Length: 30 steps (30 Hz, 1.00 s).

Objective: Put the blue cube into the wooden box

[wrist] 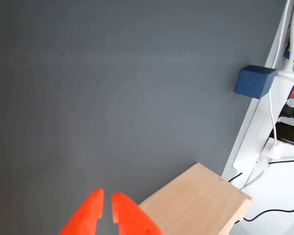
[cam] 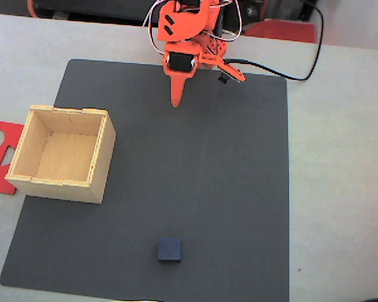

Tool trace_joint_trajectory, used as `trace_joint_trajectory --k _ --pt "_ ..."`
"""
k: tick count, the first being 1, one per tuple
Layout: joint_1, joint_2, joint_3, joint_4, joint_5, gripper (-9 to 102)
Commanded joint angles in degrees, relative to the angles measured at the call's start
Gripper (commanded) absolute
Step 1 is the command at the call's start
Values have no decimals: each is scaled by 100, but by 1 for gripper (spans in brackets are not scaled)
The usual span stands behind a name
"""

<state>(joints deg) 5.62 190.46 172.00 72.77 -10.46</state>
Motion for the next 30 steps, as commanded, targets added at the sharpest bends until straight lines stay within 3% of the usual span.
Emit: trace_joint_trajectory --k 1,25,30 --pt "-18 79 -35 -62 -44 0" --pt "-18 79 -35 -62 -44 1" --pt "9 79 -53 -193 -650 14"
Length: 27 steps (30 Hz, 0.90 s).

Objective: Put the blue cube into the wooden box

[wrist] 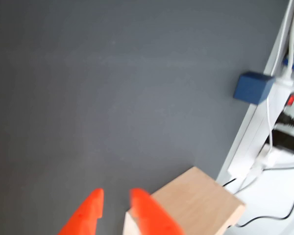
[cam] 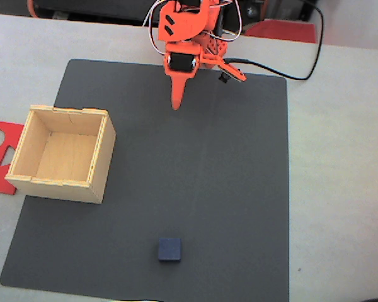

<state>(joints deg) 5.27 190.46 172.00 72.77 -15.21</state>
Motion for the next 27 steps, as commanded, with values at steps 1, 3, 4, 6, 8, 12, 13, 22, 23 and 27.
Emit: trace_joint_trajectory --k 1,3,4,6,8,12,13,22,23,27 --pt "132 79 -53 -439 -149 15" --pt "325 -378 -272 -1143 -88 17" --pt "404 -1257 -686 -1564 -18 17" --pt "686 -3850 -2145 -2092 229 17" --pt "1125 -5933 -3797 -2153 369 17" --pt "1283 -8042 -5889 -2250 229 19" --pt "1222 -8508 -6390 -2118 176 19" --pt "369 -11206 -9861 -1011 -571 22" --pt "246 -11285 -10046 -1002 -668 22" --pt "-264 -11681 -10837 -756 -1327 25"
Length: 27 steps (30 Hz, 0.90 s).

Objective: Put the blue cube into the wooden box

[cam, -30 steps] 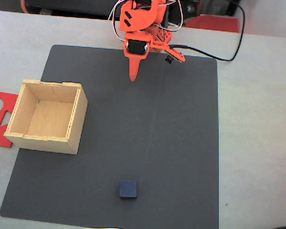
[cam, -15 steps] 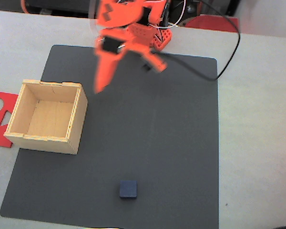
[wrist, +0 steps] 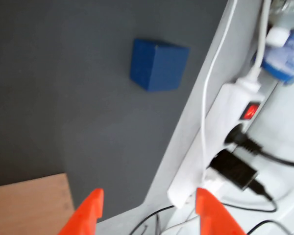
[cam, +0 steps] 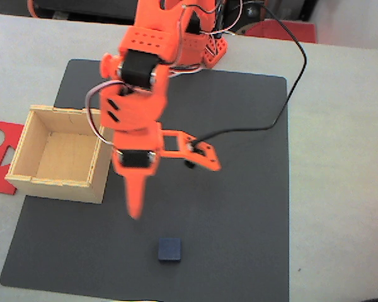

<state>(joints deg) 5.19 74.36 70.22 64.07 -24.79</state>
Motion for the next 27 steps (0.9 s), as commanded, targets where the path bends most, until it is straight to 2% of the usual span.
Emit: trace_joint_trajectory --k 1,7,27 --pt "-352 -114 -747 114 -554 26" --pt "-536 -677 -1389 53 -747 27" --pt "-325 -1705 -1397 -932 -316 29"
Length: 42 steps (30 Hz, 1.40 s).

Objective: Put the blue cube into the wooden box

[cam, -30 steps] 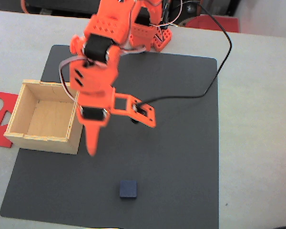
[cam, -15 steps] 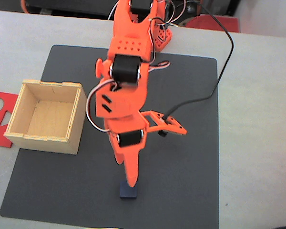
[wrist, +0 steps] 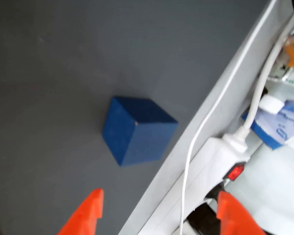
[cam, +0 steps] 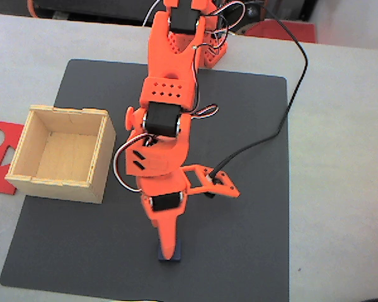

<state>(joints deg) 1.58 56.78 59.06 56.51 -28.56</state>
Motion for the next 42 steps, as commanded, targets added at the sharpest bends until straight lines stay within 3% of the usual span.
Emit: trace_joint_trajectory --k 1,25,31,35,39,42 --pt "35 44 -281 -246 70 29" --pt "-149 -738 -299 -659 264 25" --pt "-237 -879 -510 -642 193 17" --pt "-255 -923 -589 -642 158 2" --pt "-246 -905 -615 -615 193 0" --pt "-141 -888 -1248 9 308 0"
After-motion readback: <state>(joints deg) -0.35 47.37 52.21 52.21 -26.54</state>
